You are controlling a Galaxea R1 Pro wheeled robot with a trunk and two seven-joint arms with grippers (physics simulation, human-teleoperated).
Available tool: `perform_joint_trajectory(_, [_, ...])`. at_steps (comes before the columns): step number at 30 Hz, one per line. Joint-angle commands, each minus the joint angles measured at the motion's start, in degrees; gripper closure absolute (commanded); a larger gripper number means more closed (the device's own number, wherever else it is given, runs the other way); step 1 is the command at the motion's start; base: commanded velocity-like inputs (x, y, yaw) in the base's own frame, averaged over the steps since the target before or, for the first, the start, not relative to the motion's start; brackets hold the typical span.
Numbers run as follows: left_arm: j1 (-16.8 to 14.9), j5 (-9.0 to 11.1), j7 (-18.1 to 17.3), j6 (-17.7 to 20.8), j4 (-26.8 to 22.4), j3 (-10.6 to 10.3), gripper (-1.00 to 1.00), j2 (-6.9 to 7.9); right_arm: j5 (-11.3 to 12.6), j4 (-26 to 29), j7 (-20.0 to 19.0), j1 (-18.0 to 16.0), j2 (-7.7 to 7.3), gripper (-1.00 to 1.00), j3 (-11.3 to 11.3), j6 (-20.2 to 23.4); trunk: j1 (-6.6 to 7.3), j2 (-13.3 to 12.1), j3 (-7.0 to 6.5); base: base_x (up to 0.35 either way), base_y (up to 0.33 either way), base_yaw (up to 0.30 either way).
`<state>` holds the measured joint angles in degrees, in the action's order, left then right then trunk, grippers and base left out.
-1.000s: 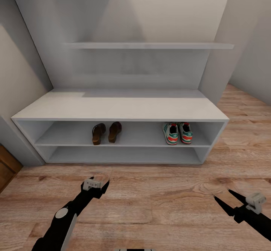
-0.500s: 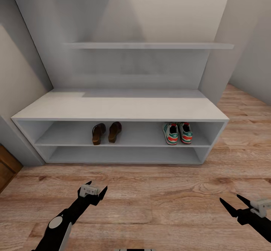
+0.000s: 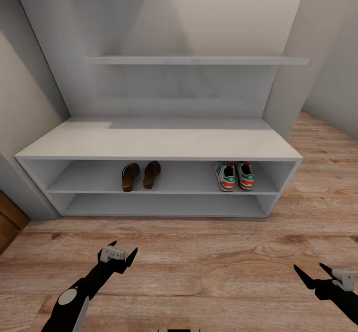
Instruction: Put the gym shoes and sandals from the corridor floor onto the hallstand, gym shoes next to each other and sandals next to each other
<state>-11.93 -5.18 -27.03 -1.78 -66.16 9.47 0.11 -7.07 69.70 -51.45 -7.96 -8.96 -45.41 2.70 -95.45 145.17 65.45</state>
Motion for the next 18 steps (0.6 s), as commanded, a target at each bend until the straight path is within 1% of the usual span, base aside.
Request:
perform_joint_trajectory(1, [-0.01, -0.43, -0.27, -0.25, 0.15, 0.34, -1.0, 0.08, -0.35, -0.09, 0.23, -0.04, 0.09, -1.0, -0.12, -0.05, 0.01, 0.02, 0.05, 0.0, 0.0, 0.0])
perform_joint_trajectory(4, [0.01, -0.26, -0.26, -0.37, 0.38, 0.65, -1.0, 0.16, -0.43, -0.23, 0.7, -0.02, 0.14, -1.0, -0.1, -0.51, 0.01, 0.02, 0.05, 0.0, 0.0, 0.0])
perform_joint_trajectory(9, [0.04, 0.51, -0.27, -0.99, 1.4, 2.08, -1.0, 0.33, -0.62, -0.62, 1.83, 0.02, 0.38, -1.0, -0.08, -2.9, 0.01, 0.02, 0.05, 0.0, 0.0, 0.0])
perform_joint_trajectory(12, [0.05, 0.64, -0.28, -1.09, 1.64, 2.32, -1.0, 0.35, -0.64, -0.67, 1.96, 0.03, 0.53, -1.0, -0.09, -3.32, 0.01, 0.02, 0.05, 0.0, 0.0, 0.0])
perform_joint_trajectory(14, [0.05, 0.74, -0.28, -1.16, 1.87, 2.51, -1.0, 0.36, -0.67, -0.71, 2.09, 0.03, 0.72, -1.0, -0.11, -3.69, 0.01, 0.02, 0.05, 0.0, 0.0, 0.0])
perform_joint_trajectory(16, [0.06, 0.93, -0.29, -1.33, 2.6, 2.86, -1.0, 0.31, -0.71, -0.8, 2.33, 0.04, 1.3, -1.0, -0.16, -4.45, 0.01, 0.02, 0.05, 0.0, 0.0, 0.0])
perform_joint_trajectory(18, [0.06, 0.97, -0.29, -1.38, 2.79, 2.92, -1.0, 0.3, -0.71, -0.83, 2.38, 0.04, 1.44, -1.0, -0.15, -4.61, 0.01, 0.02, 0.05, 0.0, 0.0, 0.0])
